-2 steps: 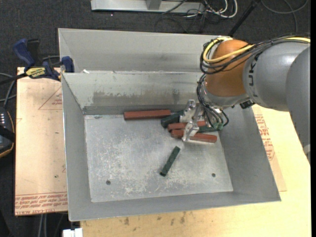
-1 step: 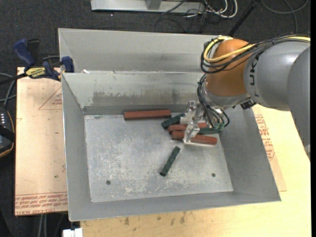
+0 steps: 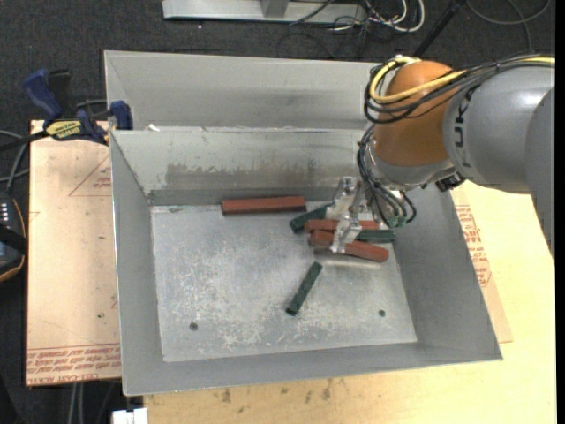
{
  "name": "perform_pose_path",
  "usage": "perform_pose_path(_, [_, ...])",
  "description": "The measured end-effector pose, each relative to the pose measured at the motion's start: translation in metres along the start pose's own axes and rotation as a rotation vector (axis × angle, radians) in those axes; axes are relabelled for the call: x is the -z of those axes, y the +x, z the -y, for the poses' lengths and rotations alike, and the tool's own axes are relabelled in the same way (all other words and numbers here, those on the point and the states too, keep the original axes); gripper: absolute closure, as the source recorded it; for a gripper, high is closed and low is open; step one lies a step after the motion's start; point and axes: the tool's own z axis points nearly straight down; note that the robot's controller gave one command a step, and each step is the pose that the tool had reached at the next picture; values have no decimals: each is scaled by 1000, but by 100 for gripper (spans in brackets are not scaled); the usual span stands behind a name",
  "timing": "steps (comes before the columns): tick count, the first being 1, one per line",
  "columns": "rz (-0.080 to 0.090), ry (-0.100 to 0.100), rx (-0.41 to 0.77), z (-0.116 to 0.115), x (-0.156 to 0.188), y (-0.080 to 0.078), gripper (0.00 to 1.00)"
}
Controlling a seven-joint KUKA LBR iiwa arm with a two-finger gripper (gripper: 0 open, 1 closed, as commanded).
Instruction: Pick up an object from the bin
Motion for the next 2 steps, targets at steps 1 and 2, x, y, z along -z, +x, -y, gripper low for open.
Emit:
perform_pose_path(1, [4,0,0,0,24,-1,100])
perform_pose_path(2, [10,1,0,0,42,-2,100])
